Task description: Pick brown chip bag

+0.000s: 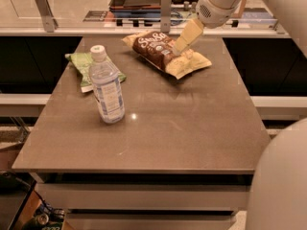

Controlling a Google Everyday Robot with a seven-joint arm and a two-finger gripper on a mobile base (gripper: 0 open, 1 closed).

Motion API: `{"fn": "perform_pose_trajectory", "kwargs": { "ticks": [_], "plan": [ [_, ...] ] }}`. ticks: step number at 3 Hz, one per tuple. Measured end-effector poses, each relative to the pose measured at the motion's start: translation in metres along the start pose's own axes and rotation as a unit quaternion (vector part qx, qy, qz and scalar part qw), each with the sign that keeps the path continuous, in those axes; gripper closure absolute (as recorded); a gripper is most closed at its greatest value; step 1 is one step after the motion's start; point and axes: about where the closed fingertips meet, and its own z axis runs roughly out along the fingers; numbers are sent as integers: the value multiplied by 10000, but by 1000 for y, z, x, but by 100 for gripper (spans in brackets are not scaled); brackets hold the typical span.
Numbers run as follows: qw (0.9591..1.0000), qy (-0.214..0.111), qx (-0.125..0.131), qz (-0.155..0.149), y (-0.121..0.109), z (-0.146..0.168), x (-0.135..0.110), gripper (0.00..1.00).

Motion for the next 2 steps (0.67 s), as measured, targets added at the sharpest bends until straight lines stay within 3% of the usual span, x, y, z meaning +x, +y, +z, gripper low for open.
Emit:
{"fn": "perform_pose_trajectory", "kwargs": {
  "ticks": [2],
  "plan": [
    [9993, 112, -324, 139, 31, 57, -31, 0]
  ]
}}
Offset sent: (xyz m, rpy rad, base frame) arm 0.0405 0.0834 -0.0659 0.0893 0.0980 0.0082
